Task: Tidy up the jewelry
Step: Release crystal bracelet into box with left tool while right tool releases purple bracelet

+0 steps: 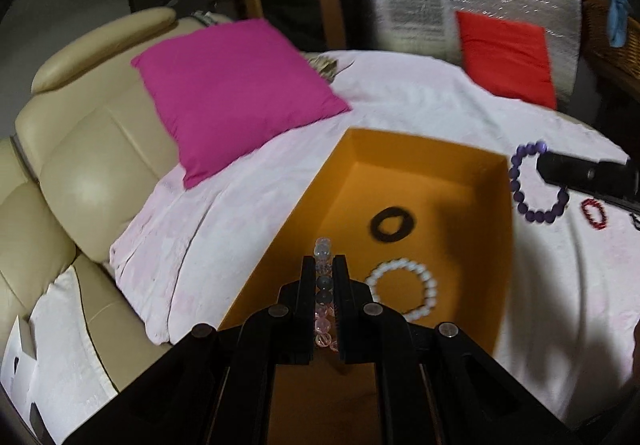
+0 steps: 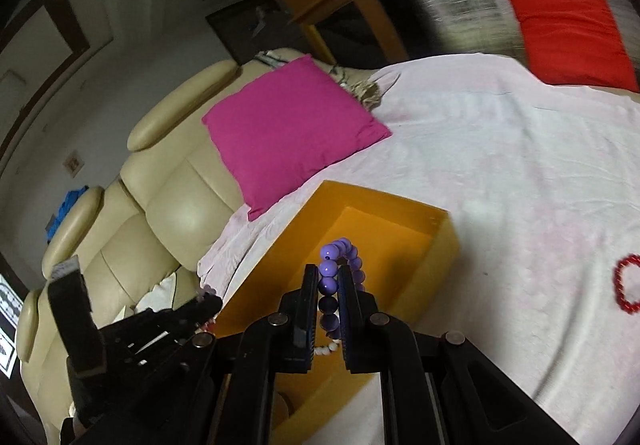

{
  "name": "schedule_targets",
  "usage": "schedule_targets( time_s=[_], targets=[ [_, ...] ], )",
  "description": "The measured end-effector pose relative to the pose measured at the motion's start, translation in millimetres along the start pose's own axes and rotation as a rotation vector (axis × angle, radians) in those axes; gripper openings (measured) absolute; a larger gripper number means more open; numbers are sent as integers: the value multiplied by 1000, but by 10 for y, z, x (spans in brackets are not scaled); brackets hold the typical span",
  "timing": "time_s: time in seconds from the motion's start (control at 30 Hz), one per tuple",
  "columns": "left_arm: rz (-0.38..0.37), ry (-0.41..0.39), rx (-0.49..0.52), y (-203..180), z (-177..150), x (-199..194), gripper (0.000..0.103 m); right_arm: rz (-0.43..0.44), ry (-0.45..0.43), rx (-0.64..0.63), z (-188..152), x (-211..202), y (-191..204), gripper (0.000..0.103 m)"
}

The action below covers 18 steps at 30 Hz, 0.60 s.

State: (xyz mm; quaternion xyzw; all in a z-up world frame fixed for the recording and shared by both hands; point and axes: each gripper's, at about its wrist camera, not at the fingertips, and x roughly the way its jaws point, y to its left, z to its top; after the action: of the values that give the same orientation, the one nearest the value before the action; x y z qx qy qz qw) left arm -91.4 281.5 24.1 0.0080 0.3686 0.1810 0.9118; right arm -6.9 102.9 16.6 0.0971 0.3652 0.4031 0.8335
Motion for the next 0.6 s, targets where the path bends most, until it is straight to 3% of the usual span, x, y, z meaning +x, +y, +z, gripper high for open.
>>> schedule_targets(
  time_s=[0.27,0.6],
  targets=[
    [32,49,-26,156,-104,273,8,-56,57,-26,111,474,22,11],
    [39,88,-21,161,-174,412,8,-202,115,-75,98,793,-23,11]
  ],
)
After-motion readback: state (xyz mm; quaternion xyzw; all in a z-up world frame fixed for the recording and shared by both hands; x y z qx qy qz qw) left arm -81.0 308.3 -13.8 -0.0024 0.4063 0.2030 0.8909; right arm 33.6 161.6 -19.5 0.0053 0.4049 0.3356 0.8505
